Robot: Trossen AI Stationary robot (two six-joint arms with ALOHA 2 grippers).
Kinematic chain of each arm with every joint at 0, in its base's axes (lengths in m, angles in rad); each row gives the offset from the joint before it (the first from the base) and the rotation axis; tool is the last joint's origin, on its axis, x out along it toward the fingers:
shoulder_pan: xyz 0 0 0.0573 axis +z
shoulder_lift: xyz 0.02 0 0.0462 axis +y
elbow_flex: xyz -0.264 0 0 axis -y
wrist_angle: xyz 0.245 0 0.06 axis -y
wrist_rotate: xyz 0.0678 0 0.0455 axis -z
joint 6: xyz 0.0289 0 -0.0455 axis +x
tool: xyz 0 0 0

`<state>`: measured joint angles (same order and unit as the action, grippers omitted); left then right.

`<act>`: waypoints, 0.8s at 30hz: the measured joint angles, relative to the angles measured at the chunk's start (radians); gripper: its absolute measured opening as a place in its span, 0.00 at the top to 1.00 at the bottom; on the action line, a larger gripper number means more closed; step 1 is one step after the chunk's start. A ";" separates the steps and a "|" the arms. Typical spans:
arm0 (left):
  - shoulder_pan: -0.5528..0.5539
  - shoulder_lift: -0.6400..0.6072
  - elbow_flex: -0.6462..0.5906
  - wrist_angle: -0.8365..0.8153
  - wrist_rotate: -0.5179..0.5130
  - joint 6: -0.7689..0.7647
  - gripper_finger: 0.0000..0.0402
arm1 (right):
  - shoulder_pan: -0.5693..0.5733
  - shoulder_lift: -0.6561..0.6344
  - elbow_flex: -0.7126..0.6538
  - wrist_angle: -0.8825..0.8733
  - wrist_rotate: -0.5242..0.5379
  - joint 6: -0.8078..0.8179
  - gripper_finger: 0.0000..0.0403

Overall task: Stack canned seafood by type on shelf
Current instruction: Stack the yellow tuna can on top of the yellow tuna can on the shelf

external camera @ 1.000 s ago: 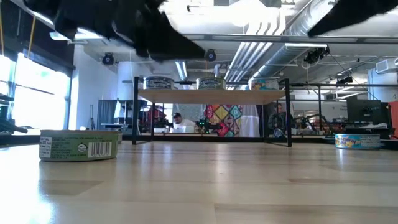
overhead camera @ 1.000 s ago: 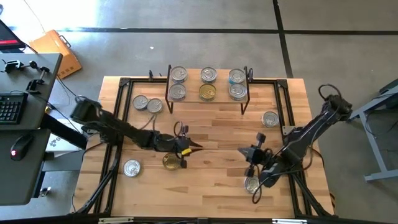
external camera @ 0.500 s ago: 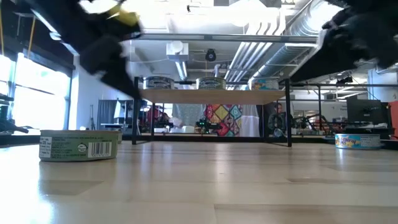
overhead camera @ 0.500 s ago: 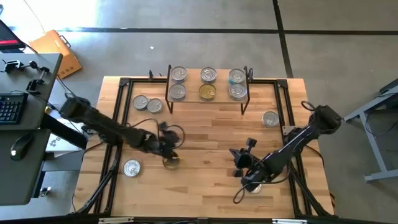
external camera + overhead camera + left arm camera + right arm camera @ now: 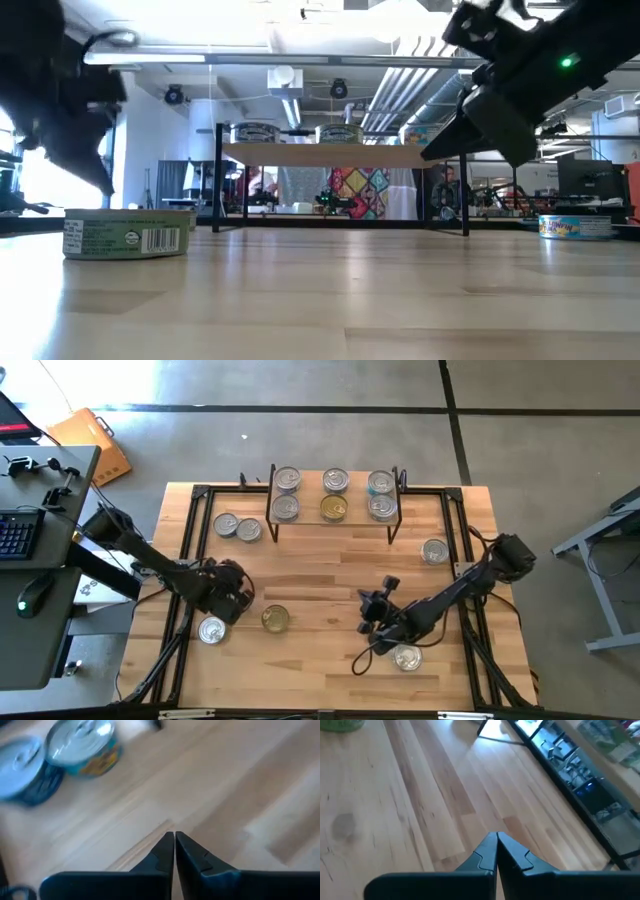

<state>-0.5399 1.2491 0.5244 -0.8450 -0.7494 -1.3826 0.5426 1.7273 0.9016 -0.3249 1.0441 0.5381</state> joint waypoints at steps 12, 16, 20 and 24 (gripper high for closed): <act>-0.004 0.002 -0.055 0.301 0.042 0.280 0.80 | -0.044 -0.009 0.000 0.044 -0.026 -0.172 1.00; -0.004 0.002 -0.053 0.669 0.022 0.683 0.79 | -0.038 -0.089 0.000 -0.024 0.096 -0.189 1.00; -0.004 0.002 -0.053 0.961 0.019 0.980 0.79 | -0.024 -0.218 0.000 -0.108 0.095 -0.189 1.00; -0.009 0.001 -0.053 1.231 0.022 1.172 0.79 | -0.002 -0.353 0.000 -0.224 -0.014 -0.153 1.00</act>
<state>-0.5490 1.2503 0.4713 0.3856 -0.7274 -0.2104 0.5407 1.3739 0.9016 -0.5487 1.0304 0.3855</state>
